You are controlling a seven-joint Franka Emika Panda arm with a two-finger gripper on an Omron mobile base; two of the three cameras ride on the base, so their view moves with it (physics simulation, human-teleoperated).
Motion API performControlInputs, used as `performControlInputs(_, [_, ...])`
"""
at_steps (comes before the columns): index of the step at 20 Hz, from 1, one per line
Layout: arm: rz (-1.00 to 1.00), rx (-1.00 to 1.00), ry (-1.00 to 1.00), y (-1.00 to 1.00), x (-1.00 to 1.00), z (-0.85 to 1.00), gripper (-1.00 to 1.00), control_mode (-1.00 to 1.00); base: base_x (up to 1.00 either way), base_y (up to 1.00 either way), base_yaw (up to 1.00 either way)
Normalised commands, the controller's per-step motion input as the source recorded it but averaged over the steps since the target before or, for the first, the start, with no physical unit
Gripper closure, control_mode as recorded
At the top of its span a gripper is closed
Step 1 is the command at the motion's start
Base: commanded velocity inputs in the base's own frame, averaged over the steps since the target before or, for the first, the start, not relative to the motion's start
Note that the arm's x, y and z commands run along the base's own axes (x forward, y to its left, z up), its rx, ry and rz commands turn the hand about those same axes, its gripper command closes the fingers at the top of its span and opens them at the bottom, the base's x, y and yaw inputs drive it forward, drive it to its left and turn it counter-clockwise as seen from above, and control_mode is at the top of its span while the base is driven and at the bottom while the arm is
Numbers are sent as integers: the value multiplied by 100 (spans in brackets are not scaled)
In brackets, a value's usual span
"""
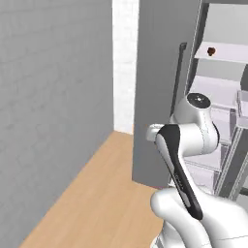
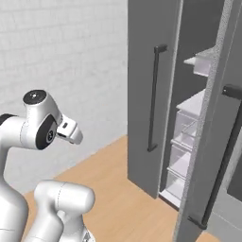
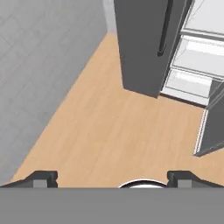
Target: Place one mushroom and one chicken drumstick in each tupperware on the nearby counter, to pack two identical lunches.
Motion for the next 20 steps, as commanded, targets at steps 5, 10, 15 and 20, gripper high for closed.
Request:
performControlInputs(5, [0,0,0,0,0,0,-100,100,73,38,-86])
performControlInputs(10, [0,0,0,0,0,0,-100,100,100,12,-37])
performControlInputs(15, [0,0,0,0,0,0,-100,100,75,-19,-41])
performControlInputs(20, [0,0,0,0,0,0,-100,100,82,2,-37])
